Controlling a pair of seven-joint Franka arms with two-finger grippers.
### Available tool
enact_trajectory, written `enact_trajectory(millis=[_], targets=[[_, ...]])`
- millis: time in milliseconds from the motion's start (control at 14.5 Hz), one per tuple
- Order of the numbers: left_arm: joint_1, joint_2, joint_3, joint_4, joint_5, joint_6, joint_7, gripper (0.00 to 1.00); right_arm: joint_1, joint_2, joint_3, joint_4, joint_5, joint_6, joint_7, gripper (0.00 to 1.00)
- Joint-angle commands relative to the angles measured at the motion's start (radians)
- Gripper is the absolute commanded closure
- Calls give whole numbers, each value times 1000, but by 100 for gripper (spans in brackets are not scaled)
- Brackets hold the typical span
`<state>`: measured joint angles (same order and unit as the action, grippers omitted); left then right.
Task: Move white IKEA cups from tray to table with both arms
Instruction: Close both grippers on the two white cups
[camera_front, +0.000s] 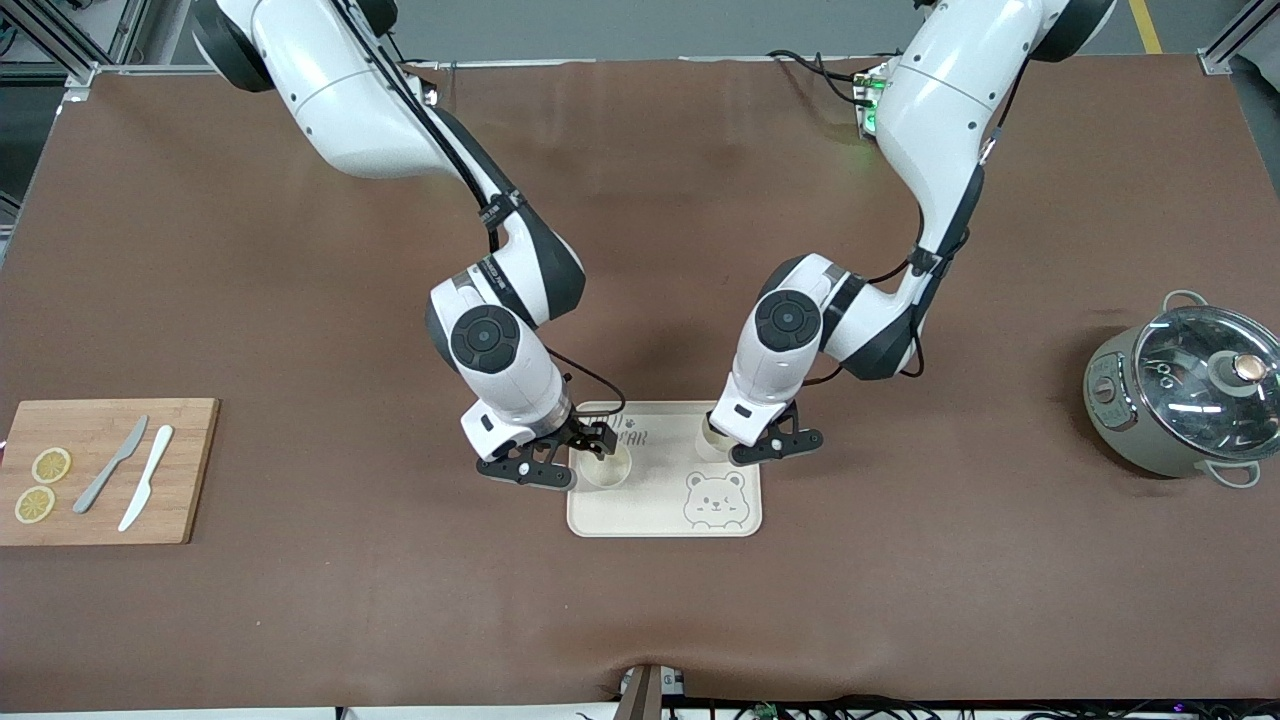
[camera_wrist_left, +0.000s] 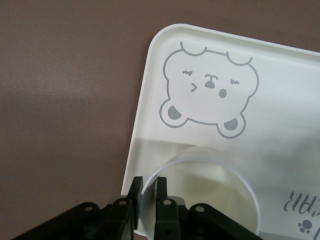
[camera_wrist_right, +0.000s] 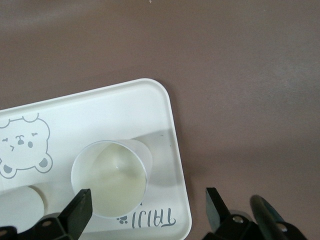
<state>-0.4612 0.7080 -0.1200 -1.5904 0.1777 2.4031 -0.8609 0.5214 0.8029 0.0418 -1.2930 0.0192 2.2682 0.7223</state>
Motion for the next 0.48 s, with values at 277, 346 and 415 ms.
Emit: enact_trajectory(millis=[277,346,415], targets=[[9,-30,6,-26,36,1,-27,100,22,62,-13,34,-1,50,11,0],[24,-47,5,-28,36,-13,-27,100,22,70,-13,34,-2,51,11,0],[42,-64,3,-31,36,-36,-24,100,23,74,-14,34,-2,53,11,0]])
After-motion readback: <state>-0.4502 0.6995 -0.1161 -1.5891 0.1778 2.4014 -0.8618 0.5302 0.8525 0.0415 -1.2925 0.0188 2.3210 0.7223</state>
